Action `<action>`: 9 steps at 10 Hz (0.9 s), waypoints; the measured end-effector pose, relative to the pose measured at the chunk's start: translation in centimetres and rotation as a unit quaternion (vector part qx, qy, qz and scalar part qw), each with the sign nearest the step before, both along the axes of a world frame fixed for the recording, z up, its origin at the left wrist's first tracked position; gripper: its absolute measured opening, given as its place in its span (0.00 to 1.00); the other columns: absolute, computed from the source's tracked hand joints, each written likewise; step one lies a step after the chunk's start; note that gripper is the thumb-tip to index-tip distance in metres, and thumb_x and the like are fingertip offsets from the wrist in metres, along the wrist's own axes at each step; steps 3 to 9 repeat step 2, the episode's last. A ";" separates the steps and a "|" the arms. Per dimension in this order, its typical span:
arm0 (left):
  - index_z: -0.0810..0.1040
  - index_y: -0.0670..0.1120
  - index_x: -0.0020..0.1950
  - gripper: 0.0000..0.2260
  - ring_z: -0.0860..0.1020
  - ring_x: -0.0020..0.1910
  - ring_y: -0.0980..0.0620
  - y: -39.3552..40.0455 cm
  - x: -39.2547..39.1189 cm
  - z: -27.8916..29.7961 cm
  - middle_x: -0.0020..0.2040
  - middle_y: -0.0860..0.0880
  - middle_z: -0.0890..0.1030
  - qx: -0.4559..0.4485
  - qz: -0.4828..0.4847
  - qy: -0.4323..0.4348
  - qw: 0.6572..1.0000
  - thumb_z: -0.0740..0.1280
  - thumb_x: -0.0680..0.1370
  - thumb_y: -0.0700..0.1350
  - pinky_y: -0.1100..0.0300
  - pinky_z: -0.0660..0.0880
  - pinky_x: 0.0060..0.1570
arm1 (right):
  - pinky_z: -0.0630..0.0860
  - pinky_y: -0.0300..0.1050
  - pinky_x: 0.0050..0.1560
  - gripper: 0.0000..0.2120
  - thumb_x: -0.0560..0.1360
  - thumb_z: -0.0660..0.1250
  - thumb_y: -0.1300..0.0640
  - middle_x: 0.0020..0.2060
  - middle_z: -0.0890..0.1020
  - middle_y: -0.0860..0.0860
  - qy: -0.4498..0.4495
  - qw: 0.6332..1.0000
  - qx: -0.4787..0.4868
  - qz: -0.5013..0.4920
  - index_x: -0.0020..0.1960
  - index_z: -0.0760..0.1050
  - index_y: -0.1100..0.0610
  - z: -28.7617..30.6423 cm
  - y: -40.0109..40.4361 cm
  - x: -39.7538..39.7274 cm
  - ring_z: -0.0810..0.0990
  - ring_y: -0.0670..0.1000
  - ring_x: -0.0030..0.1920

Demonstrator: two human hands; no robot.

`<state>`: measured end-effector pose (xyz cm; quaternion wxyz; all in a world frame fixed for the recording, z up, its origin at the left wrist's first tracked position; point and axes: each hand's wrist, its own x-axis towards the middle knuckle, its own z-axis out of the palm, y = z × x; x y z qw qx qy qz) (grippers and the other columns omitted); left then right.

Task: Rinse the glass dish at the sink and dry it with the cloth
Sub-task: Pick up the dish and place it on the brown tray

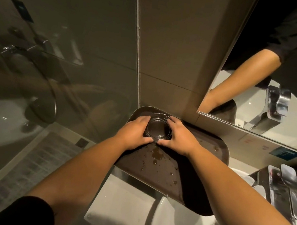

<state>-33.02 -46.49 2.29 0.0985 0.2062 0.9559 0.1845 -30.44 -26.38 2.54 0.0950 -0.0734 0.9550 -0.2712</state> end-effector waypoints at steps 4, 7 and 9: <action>0.52 0.45 0.79 0.43 0.59 0.76 0.47 0.0 0.6 0.8 0.79 0.45 0.56 -0.008 0.011 -0.014 1.000 0.72 0.73 0.55 0.51 0.62 0.73 | 0.60 0.49 0.73 0.52 0.66 0.77 0.41 0.79 0.52 0.56 -0.008 1.000 0.012 0.006 0.78 0.52 0.59 1.3 0.0 0.6 0.57 0.55 0.77; 0.52 0.45 0.79 0.43 0.59 0.76 0.47 0.0 0.6 0.8 0.79 0.45 0.56 -0.008 0.011 -0.014 1.000 0.72 0.73 0.55 0.51 0.62 0.73 | 0.60 0.49 0.73 0.52 0.66 0.77 0.41 0.79 0.52 0.56 -0.008 1.000 0.012 0.006 0.78 0.52 0.59 1.3 0.0 0.6 0.57 0.55 0.77; 0.52 0.45 0.79 0.43 0.59 0.76 0.47 0.0 0.6 0.8 0.79 0.45 0.56 -0.008 0.011 -0.014 1.000 0.72 0.73 0.55 0.51 0.62 0.73 | 0.60 0.49 0.73 0.52 0.66 0.77 0.41 0.79 0.52 0.56 -0.008 1.000 0.012 0.006 0.78 0.52 0.59 1.3 0.0 0.6 0.57 0.55 0.77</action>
